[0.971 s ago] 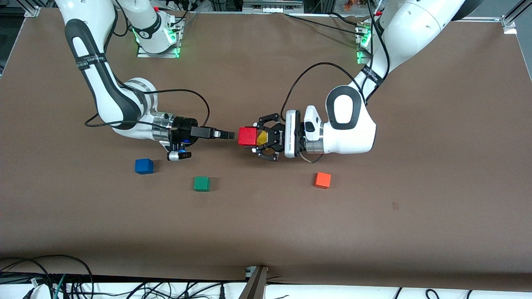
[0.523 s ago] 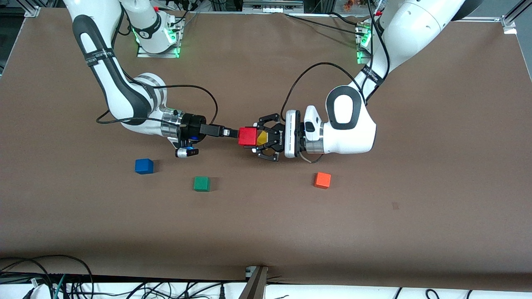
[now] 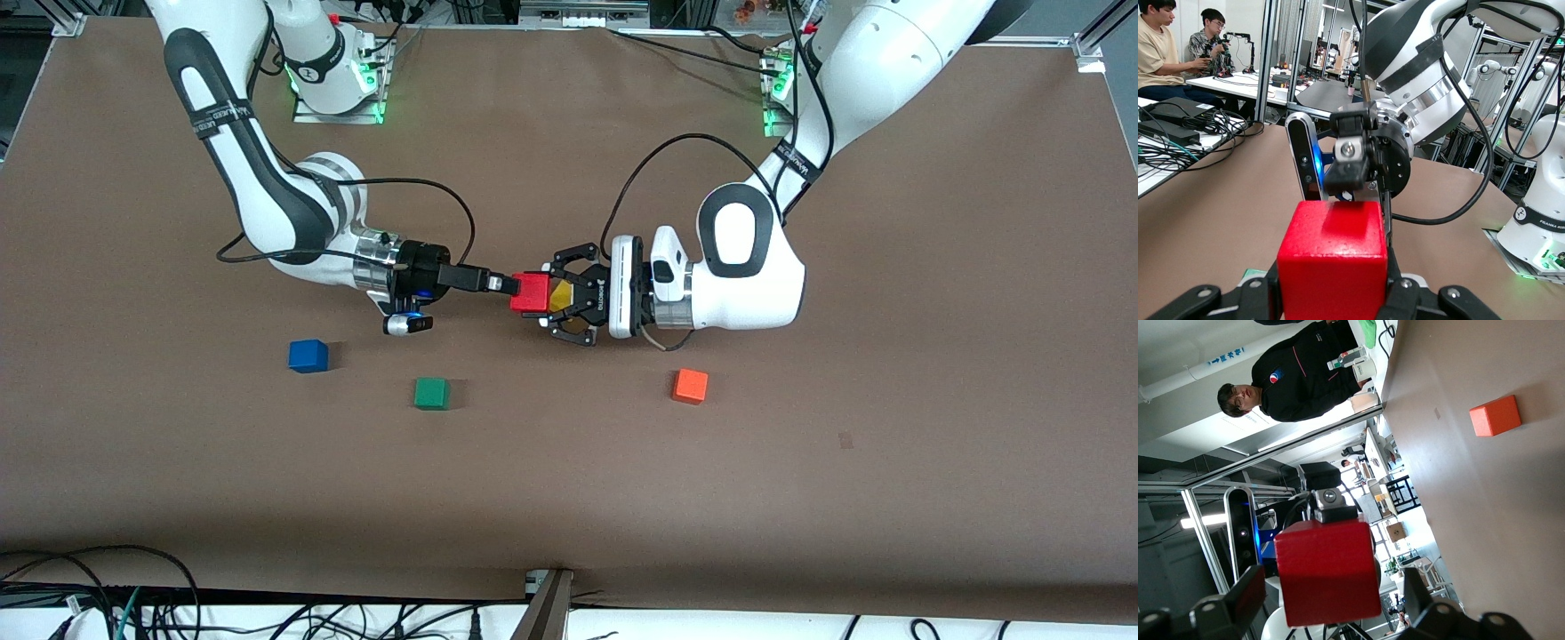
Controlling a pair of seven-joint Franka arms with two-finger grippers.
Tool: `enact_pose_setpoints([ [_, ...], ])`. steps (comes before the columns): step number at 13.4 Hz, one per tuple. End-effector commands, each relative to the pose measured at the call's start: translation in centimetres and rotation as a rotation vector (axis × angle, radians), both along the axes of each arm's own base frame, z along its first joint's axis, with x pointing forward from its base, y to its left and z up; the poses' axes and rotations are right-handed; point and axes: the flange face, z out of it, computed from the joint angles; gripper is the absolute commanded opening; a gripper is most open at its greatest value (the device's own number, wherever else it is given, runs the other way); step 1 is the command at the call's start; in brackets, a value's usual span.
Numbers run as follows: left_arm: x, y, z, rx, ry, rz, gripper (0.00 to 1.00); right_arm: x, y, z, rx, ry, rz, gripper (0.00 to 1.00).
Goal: Pass red block to right arm, stack on blue
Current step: 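Close the right gripper on the red cube beside the left gripper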
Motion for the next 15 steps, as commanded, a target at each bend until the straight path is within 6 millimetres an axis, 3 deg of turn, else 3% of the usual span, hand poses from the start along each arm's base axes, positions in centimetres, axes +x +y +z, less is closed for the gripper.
enact_pose_setpoints([
  [1, 0.4, -0.3, 0.6, -0.030, -0.013, 0.016, 0.00, -0.1, 0.2, 0.6, 0.007, -0.017, -0.027, 0.74],
  [2, 0.4, -0.3, 0.6, -0.030, -0.013, 0.016, 0.00, -0.1, 0.2, 0.6, 0.008, -0.017, -0.028, 0.65],
  [7, 0.4, -0.3, 0.6, -0.032, -0.012, 0.018, 0.00, 0.1, 0.1, 0.7, 0.012, -0.015, -0.030, 0.47],
  [8, 0.4, -0.4, 0.6, -0.038, -0.006, 0.021, 0.24, 0.1, 0.0, 0.7, 0.012, -0.014, -0.032, 0.37],
  [9, 0.4, -0.3, 0.7, -0.054, -0.001, 0.031, 0.99, 0.2, 0.0, 0.7, 0.012, -0.016, -0.031, 0.22],
  [10, 0.5, -0.3, 0.8, -0.062, -0.019, 0.031, 1.00, 0.3, -0.2, 0.7, 0.015, -0.018, -0.033, 0.04],
  [11, 0.5, -0.3, 0.9, -0.063, -0.023, 0.030, 1.00, 0.4, -0.3, 0.8, 0.014, -0.022, -0.033, 0.00],
  [15, 0.5, -0.1, 2.0, -0.062, -0.040, 0.025, 1.00, 1.1, -0.7, 1.7, 0.013, -0.030, -0.040, 0.00],
])
